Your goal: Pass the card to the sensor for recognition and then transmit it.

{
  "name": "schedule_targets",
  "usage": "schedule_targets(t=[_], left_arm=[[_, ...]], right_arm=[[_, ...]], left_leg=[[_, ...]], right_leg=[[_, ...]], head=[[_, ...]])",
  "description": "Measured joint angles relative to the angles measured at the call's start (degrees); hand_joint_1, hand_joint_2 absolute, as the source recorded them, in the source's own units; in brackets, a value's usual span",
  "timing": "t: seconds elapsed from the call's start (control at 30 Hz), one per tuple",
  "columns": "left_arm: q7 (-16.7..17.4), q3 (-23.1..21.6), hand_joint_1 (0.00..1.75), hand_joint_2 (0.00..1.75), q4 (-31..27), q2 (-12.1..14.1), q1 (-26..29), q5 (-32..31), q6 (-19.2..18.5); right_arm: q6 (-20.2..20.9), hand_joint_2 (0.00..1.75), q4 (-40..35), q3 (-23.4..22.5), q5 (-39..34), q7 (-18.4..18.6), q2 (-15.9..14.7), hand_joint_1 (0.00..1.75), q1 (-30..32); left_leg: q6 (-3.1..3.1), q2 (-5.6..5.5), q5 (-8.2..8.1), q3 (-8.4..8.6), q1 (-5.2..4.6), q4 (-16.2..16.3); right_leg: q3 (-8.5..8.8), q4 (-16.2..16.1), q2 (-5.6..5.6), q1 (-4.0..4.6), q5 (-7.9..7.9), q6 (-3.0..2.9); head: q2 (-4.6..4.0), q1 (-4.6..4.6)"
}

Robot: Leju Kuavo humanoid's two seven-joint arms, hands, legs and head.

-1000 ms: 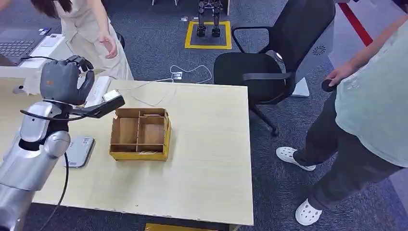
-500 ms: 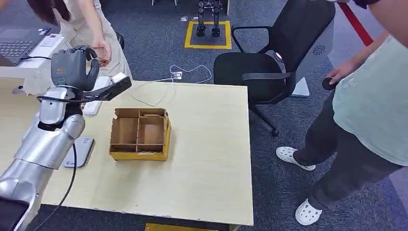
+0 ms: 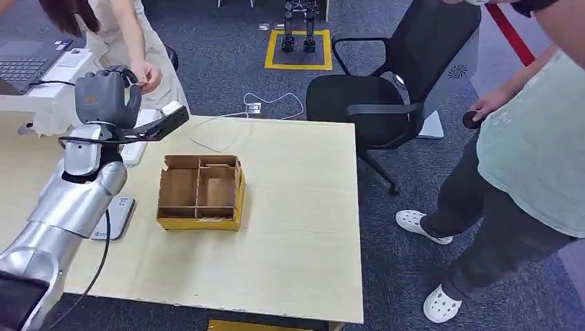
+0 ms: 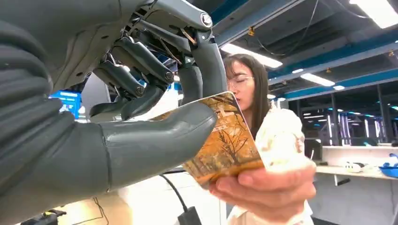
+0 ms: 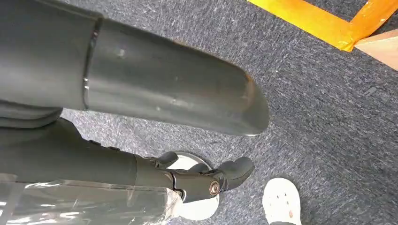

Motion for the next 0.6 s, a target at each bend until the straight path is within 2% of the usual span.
schedule_targets(t=[0.03,0.07,0.17,0.2,0.6], left_arm=[[0.0,0.0,1.75,1.75,0.3,0.0,-0.1,-0.1,0.1],[0.0,0.0,0.59,1.75,0.7,0.0,-0.3,-0.1,0.2],[0.0,0.0,0.59,1.75,1.2,0.0,-0.7,0.0,0.6],[-0.1,0.0,0.00,1.75,1.2,0.0,-0.7,0.2,0.9],[-0.4,0.0,0.00,1.75,1.6,0.6,-0.6,1.0,0.9]], right_arm=[[-0.1,0.00,0.1,0.2,-0.2,0.0,0.0,0.00,0.0],[-0.2,0.00,0.2,0.4,-0.4,0.0,-0.1,0.00,0.0],[-0.2,0.00,0.3,0.8,-0.5,0.0,-0.2,0.00,0.0],[-0.2,0.00,0.3,0.9,-0.6,0.0,-0.2,0.00,0.0],[-1.0,0.00,0.5,2.7,-1.6,0.1,-0.9,0.00,0.0]], left_leg=[[0.00,0.00,0.00,0.00,0.00,0.0],[0.00,0.00,0.00,-0.01,0.00,0.0],[0.00,-0.01,0.00,-0.02,0.00,0.0],[0.00,-0.01,0.00,-0.03,0.00,0.0],[0.00,0.00,0.00,-0.03,0.00,0.0]], right_leg=[[0.00,0.0,0.00,0.00,0.00,0.00],[-0.01,0.0,0.00,0.00,0.00,0.00],[0.00,0.0,-0.01,0.00,0.00,0.00],[0.00,0.0,-0.01,0.00,0.00,0.00],[0.00,0.0,-0.01,0.00,0.00,0.00]], head=[[0.00,0.00],[0.00,0.02],[0.00,0.00],[0.00,0.02],[0.00,0.02]])
